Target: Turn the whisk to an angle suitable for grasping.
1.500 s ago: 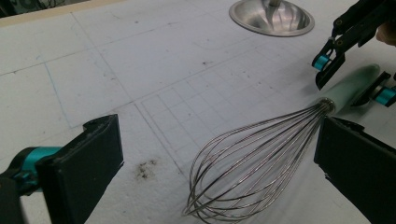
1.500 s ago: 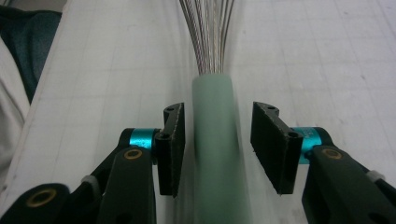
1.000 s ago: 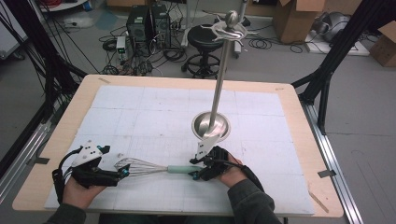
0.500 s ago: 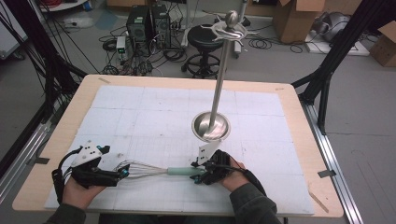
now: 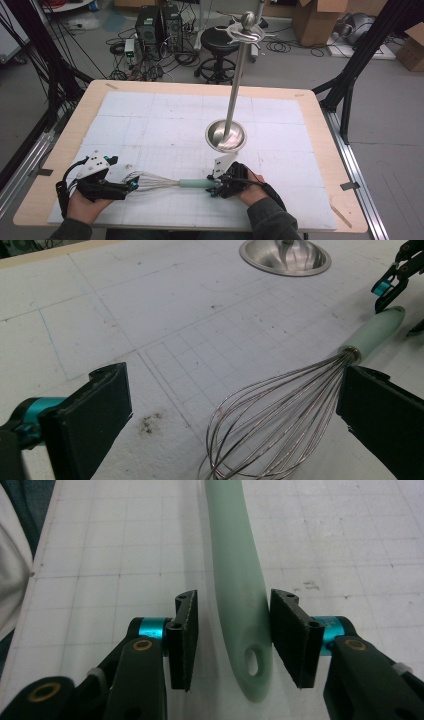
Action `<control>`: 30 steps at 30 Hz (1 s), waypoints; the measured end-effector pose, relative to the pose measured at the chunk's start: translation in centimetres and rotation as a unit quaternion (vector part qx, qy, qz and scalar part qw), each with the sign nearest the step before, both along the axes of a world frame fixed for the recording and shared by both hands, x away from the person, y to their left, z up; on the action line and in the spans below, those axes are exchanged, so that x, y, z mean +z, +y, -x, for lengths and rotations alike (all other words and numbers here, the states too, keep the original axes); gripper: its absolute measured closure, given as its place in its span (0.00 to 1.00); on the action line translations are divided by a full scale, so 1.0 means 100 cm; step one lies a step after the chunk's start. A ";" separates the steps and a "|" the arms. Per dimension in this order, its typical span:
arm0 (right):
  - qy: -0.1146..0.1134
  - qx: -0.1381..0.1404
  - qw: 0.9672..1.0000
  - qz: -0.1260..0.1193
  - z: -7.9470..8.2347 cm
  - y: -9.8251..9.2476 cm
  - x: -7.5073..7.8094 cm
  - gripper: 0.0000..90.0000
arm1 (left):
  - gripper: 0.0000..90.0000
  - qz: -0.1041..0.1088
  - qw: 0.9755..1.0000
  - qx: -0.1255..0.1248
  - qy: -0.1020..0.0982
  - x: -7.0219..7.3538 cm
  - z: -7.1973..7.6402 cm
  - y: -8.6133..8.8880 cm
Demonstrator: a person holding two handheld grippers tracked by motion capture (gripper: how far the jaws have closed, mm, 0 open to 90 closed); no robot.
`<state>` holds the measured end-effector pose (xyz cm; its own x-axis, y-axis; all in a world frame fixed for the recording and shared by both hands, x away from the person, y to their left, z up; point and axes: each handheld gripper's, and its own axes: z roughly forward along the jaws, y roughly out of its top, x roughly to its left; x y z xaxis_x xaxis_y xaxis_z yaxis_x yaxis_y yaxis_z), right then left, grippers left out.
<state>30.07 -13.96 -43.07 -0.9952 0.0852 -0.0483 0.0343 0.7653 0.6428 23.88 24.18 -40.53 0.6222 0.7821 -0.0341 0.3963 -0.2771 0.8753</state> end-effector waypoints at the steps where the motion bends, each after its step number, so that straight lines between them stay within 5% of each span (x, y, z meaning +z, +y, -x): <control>1: 0.003 -0.006 1.000 -0.001 -0.001 -0.002 -0.002 0.64 | 0.02 -0.002 1.000 -0.002 0.000 0.000 0.000 0.000; 18: 0.014 0.006 1.000 -0.004 -0.007 -0.001 -0.005 0.72 | 0.02 -0.008 0.999 -0.042 0.008 0.003 -0.003 -0.012; 30: 0.014 0.008 1.000 -0.008 -0.005 0.000 0.004 0.74 | 0.02 -0.024 0.995 -0.092 0.024 0.005 -0.007 -0.026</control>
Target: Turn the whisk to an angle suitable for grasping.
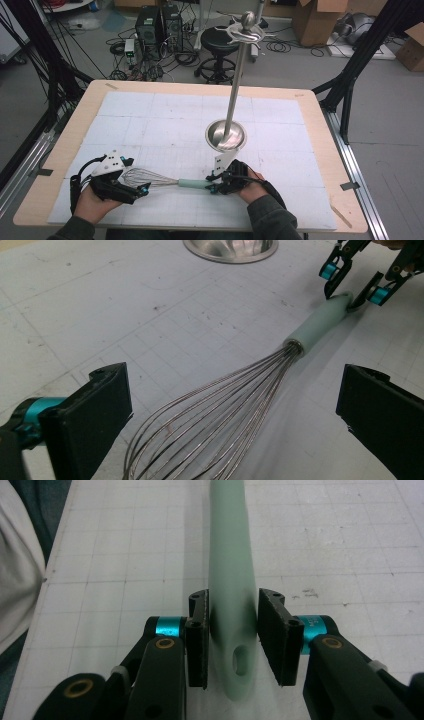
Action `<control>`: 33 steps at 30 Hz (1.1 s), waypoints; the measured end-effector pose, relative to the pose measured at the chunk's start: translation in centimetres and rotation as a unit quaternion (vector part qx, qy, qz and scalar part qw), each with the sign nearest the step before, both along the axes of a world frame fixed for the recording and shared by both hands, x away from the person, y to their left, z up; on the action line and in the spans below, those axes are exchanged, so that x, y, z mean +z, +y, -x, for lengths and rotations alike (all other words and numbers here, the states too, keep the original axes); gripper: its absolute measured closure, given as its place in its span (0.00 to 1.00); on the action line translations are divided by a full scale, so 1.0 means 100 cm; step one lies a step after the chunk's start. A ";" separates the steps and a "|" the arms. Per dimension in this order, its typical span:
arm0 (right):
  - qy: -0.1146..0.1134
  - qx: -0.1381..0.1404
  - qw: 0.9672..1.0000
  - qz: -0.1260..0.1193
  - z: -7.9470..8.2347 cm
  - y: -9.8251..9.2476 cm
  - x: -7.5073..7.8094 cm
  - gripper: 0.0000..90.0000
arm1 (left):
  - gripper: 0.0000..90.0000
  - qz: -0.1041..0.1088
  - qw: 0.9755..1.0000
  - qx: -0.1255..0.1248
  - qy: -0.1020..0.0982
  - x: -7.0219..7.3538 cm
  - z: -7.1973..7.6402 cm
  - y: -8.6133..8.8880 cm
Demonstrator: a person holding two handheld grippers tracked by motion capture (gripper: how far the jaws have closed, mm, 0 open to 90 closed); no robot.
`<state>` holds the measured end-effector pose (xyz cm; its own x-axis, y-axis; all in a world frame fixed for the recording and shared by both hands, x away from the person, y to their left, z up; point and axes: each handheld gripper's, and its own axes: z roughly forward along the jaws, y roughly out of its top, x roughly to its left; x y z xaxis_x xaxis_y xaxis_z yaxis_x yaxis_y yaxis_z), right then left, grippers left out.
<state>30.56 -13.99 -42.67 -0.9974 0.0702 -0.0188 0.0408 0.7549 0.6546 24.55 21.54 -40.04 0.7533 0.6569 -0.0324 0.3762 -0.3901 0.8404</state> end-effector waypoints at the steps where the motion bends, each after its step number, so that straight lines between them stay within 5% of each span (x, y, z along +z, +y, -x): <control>1: 0.003 0.002 1.000 -0.004 -0.002 0.000 -0.001 0.74 | 0.02 0.001 1.000 0.001 0.002 0.000 0.000 -0.001; 20: -0.001 0.010 1.000 0.010 -0.001 0.012 -0.007 0.73 | 0.02 0.001 1.000 -0.010 0.007 0.000 -0.001 -0.003; 33: -0.019 0.019 1.000 0.000 0.005 0.019 0.032 0.73 | 0.13 -0.003 0.998 -0.060 0.009 0.005 -0.003 -0.025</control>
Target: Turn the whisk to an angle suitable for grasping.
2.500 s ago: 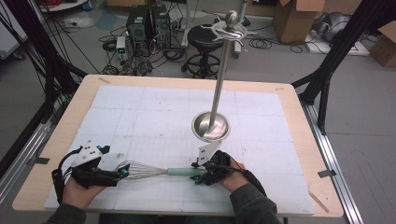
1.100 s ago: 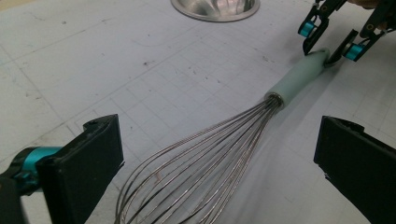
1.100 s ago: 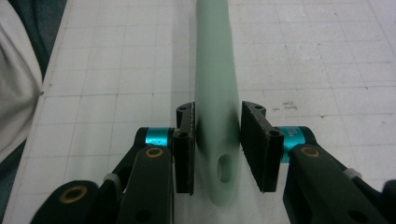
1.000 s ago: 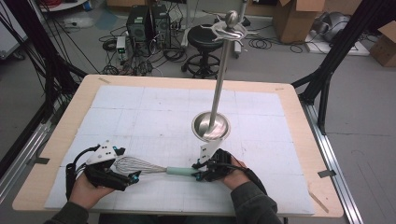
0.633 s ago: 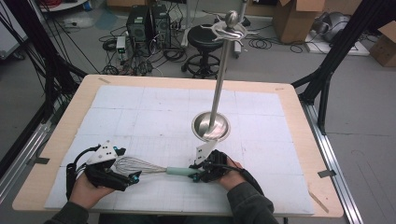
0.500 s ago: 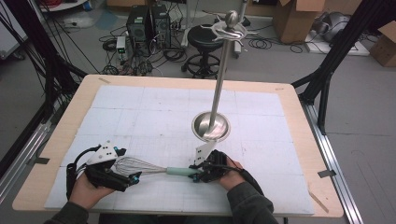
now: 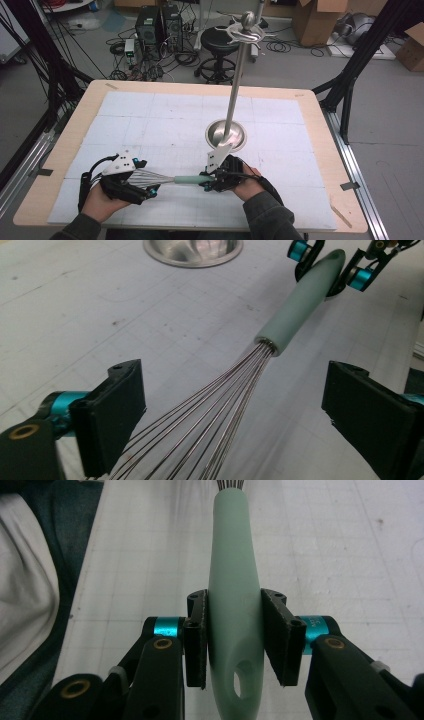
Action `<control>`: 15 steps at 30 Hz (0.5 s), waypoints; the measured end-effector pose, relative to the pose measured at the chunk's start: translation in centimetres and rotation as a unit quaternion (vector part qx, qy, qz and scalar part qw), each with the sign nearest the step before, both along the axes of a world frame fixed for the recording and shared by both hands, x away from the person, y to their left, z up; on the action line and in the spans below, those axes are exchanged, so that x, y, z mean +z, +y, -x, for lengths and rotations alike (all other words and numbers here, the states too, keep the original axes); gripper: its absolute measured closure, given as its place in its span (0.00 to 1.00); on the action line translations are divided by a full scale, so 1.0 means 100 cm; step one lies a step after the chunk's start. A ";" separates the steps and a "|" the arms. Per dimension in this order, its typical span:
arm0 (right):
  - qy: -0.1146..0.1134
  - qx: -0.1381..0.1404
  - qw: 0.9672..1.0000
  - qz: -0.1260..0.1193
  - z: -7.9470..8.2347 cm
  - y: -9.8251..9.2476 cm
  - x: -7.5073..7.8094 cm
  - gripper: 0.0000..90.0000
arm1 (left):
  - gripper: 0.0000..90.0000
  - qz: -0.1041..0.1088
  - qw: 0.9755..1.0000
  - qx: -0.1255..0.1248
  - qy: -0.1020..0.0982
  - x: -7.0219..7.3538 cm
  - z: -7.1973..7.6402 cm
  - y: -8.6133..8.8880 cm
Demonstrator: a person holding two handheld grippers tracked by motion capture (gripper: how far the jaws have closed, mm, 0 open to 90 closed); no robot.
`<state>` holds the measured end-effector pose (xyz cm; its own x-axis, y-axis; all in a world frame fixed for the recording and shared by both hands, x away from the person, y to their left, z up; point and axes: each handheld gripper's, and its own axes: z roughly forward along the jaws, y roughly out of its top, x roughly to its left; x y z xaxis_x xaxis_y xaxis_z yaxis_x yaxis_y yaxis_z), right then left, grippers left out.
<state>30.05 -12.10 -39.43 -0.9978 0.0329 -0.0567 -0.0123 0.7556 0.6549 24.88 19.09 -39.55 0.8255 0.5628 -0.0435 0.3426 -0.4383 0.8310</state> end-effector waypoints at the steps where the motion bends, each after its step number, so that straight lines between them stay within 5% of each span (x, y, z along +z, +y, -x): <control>1: 0.000 0.000 1.000 0.000 0.000 0.000 0.000 0.73 | 0.15 0.000 1.000 0.000 0.000 0.000 0.000 0.000; 15: -0.023 0.009 1.000 0.005 0.007 0.013 0.032 0.73 | 0.34 0.001 0.999 -0.045 0.023 0.000 -0.012 -0.023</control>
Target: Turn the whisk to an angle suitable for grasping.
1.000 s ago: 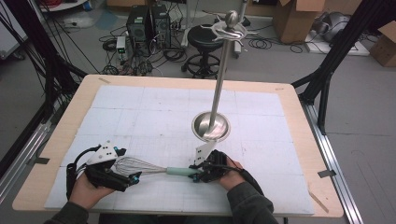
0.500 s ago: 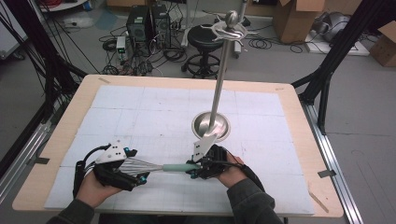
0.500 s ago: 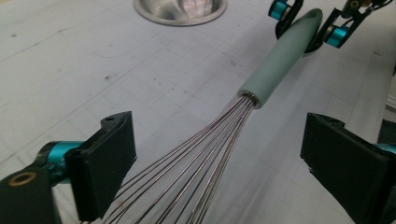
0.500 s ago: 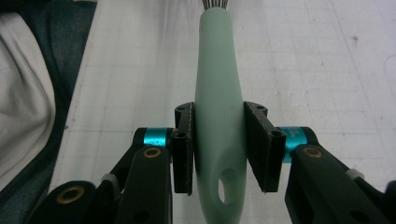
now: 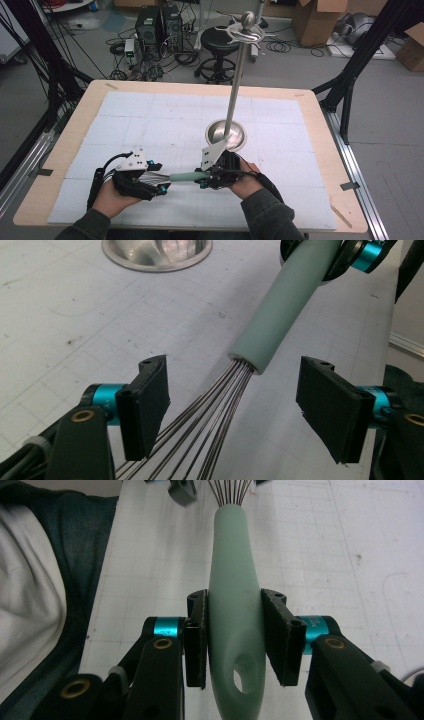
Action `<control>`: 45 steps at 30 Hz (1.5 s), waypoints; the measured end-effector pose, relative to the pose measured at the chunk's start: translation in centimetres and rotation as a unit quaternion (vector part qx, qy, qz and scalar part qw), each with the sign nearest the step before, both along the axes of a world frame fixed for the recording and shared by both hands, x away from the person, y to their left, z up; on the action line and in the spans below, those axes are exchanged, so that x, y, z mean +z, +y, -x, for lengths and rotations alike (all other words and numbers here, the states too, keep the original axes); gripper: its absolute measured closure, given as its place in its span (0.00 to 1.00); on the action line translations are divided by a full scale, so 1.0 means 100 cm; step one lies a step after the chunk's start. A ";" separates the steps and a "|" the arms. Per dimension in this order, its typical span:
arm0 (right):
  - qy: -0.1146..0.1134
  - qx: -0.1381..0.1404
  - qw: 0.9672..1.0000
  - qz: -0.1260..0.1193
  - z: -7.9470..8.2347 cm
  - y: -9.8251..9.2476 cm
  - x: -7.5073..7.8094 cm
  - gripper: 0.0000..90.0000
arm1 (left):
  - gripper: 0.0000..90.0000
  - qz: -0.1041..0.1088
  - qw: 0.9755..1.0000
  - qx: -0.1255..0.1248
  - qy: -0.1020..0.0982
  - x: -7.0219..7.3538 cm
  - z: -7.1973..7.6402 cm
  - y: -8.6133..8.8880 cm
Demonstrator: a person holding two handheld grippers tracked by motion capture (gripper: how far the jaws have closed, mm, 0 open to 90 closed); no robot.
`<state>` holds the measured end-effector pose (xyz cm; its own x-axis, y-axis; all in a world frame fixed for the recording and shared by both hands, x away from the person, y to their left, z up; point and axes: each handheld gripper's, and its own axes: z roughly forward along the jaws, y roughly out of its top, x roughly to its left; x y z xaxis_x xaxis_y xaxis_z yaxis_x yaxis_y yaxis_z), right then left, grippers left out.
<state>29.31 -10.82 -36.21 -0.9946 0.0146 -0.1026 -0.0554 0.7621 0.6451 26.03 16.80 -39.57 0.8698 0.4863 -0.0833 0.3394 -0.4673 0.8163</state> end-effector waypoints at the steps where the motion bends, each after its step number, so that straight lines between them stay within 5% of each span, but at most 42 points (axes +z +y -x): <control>1: -0.005 0.003 1.000 0.000 0.001 0.002 0.003 0.73 | 0.37 0.001 1.000 -0.006 0.003 0.000 -0.002 -0.002; 19: -0.007 0.008 1.000 0.002 0.003 0.011 0.021 0.73 | 0.60 -0.020 0.998 -0.056 0.001 0.007 -0.009 -0.031; 45: 0.011 0.001 1.000 -0.027 0.000 0.002 0.024 0.71 | 0.67 -0.029 0.996 -0.082 -0.013 0.013 -0.010 -0.036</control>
